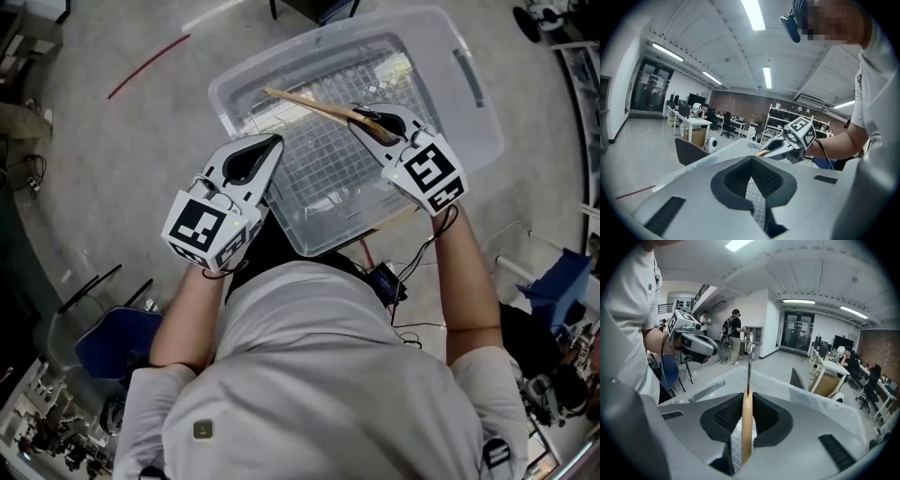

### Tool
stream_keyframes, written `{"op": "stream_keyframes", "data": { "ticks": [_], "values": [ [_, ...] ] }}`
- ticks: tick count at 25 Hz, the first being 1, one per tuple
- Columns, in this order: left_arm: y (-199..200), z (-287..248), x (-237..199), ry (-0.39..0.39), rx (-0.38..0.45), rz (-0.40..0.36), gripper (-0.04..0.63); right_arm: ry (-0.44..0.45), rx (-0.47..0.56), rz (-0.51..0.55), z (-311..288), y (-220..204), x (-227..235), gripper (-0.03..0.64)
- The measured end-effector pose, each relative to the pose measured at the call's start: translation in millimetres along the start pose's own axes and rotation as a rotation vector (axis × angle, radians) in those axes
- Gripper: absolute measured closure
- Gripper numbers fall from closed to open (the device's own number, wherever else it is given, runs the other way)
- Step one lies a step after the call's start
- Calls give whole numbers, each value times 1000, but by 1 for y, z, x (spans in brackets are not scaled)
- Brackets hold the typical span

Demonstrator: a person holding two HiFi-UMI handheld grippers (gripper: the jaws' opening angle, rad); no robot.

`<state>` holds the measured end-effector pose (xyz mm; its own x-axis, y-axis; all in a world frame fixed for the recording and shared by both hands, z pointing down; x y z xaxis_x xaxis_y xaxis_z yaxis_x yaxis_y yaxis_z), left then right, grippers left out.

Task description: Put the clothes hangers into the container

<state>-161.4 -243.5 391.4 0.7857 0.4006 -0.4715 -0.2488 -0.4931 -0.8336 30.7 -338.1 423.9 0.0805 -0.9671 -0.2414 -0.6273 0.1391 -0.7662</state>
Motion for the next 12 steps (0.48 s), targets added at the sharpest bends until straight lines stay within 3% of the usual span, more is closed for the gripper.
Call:
{"op": "stream_keyframes", "data": {
  "ticks": [12],
  "values": [
    [-7, -26, -41, 10, -53, 16, 578, 190, -109, -107, -120, -76, -4, 550]
  ]
}}
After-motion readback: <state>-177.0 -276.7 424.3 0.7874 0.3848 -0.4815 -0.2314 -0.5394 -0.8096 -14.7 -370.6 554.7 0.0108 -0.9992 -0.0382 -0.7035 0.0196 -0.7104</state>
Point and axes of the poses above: the fingertips, and each gripper's own axes: z backward along the fingers, x to its right, y out of its top, the point moved 7 cm from there along z, backward along the fingers, and after that the axes turned 14 degrees about z, right-handed, at the moved point
